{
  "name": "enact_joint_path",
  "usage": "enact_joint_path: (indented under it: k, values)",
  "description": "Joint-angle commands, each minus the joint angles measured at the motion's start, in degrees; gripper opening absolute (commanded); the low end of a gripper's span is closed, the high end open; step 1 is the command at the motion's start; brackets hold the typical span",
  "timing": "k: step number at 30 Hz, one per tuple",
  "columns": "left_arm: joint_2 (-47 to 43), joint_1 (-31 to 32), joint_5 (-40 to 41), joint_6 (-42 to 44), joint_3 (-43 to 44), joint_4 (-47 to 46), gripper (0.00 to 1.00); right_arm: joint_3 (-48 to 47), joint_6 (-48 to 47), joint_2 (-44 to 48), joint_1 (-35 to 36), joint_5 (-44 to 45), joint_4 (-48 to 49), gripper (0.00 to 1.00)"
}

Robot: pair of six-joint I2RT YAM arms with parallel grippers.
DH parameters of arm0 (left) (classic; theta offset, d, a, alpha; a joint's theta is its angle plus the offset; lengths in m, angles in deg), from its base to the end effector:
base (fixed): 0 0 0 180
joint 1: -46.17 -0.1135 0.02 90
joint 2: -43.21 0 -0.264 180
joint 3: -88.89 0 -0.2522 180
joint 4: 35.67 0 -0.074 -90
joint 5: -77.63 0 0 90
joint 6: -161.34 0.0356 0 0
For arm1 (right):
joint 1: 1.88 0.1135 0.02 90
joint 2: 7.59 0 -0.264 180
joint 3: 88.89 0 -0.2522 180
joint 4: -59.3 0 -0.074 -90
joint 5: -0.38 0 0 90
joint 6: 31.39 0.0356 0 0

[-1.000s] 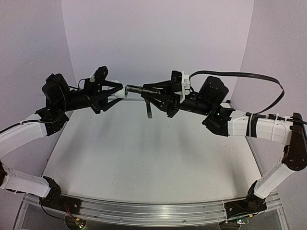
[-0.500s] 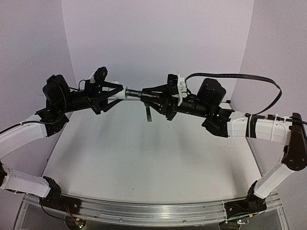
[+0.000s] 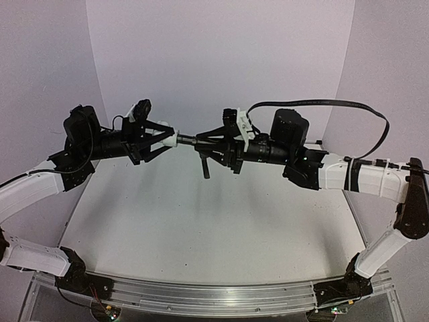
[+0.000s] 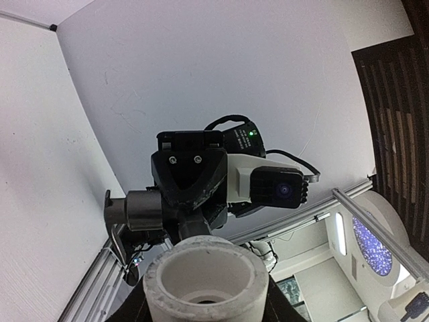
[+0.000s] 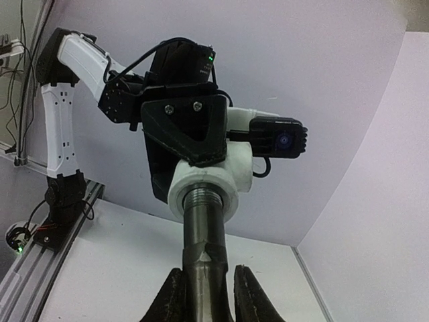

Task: Install the water faucets

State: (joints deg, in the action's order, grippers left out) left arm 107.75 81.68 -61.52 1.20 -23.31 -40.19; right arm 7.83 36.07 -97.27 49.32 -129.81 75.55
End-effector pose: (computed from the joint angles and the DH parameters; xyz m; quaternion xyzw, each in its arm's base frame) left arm 0.1917 -0.1699 0.3794 0.1212 0.6641 -0.7112 0.1962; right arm 0.2132 0.3019 0.3667 -0.5731 0.3259 0.3922 0.6415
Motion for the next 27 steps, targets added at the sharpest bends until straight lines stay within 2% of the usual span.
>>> enact_joint_path:
  k: [1, 13, 20, 27]
  values:
    - [-1.35, 0.45, 0.36, 6.54, 3.2, 2.74, 0.0, -5.08, 5.02, -0.48, 1.25, -1.51, 2.55, 0.0]
    - [-1.19, 0.47, 1.95, 20.52, 5.12, 14.46, 0.0, -7.62, 15.42, -0.64, 1.21, -1.83, 1.95, 0.0]
    - [-0.93, 0.53, 0.59, 24.64, 5.32, 14.87, 0.0, -9.07, 20.36, -1.51, 1.2, -4.61, 2.32, 0.0]
    - [-0.87, 0.55, -2.24, 32.31, 5.64, 14.98, 0.0, -10.58, 26.13, -2.54, 1.18, -7.13, 3.63, 0.0]
